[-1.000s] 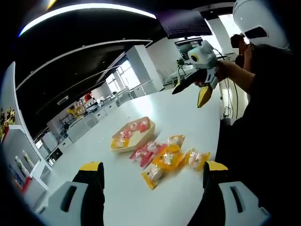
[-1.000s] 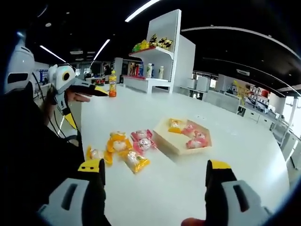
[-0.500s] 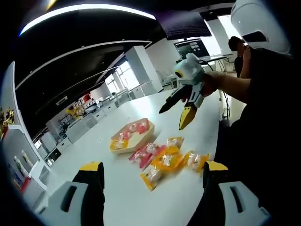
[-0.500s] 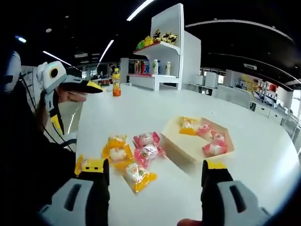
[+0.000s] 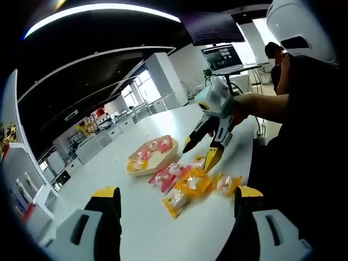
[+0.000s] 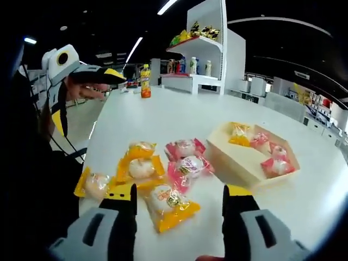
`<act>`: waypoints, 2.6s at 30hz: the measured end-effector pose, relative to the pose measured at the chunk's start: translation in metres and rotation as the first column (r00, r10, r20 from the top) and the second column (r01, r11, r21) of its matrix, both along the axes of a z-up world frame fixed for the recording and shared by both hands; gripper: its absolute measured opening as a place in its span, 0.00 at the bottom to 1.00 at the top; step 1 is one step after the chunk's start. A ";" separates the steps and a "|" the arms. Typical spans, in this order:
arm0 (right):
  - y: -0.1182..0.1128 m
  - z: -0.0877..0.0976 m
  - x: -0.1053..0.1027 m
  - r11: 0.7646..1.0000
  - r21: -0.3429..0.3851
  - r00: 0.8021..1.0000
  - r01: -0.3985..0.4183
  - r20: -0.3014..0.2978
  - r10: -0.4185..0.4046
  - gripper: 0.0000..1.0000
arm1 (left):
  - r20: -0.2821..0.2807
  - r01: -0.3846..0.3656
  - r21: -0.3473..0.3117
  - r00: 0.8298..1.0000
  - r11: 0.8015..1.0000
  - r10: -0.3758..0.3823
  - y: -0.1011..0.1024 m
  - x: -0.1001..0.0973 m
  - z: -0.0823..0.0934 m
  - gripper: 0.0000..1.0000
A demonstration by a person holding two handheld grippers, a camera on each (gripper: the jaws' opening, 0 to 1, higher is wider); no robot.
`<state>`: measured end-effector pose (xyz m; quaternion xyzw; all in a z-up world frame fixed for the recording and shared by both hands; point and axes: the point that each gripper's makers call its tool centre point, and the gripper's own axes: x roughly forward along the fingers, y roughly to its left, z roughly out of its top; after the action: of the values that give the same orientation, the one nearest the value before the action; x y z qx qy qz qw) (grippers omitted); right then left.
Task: Pick up the marshmallows scattered on the table and place them into the bowl on the table
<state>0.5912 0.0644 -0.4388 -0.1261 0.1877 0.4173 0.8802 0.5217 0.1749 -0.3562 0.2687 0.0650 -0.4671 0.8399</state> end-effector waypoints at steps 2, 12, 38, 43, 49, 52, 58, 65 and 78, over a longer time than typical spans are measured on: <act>0.003 0.000 -0.002 1.000 0.003 1.000 -0.012 -0.002 0.012 0.56 | 0.000 -0.003 0.003 1.000 1.000 0.003 0.000 0.000 -0.001 0.84; 0.005 -0.002 -0.012 1.000 0.016 0.999 -0.021 -0.038 0.022 0.43 | 0.004 -0.004 0.007 1.000 1.000 0.004 0.001 0.000 -0.001 0.83; -0.006 -0.006 -0.023 0.999 0.036 0.996 -0.002 -0.084 0.005 0.38 | 0.021 -0.011 0.012 1.000 1.000 0.010 0.002 0.000 0.002 0.81; -0.010 -0.011 -0.022 1.000 -0.020 0.999 -0.003 -0.054 0.002 0.30 | 0.024 -0.012 0.009 1.000 1.000 0.012 0.002 0.000 0.004 0.81; -0.012 -0.011 -0.021 1.000 -0.014 0.998 0.018 -0.061 -0.018 0.25 | 0.023 -0.015 0.011 1.000 1.000 0.015 0.002 0.000 0.004 0.81; -0.011 -0.011 -0.022 1.000 -0.020 0.998 0.024 -0.062 -0.025 0.21 | 0.022 -0.014 0.011 1.000 1.000 0.014 0.002 -0.001 0.003 0.81; -0.009 -0.011 -0.026 0.998 -0.053 0.998 0.018 -0.056 -0.021 0.14 | 0.023 -0.014 0.013 1.000 1.000 0.013 0.001 -0.001 0.003 0.81; -0.010 -0.011 -0.026 0.998 -0.042 0.996 0.039 -0.075 -0.042 0.13 | 0.027 -0.017 0.008 0.999 1.000 0.017 0.003 0.000 0.005 0.81; -0.027 0.007 -0.029 0.989 0.053 0.978 0.136 -0.166 -0.126 0.14 | 0.027 -0.020 0.011 0.999 1.000 0.020 0.004 0.000 0.005 0.81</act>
<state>0.5620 0.0374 -0.4323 -0.0511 0.2530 0.3730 0.8912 0.5217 0.1787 -0.3515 0.2789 0.0589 -0.4544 0.8439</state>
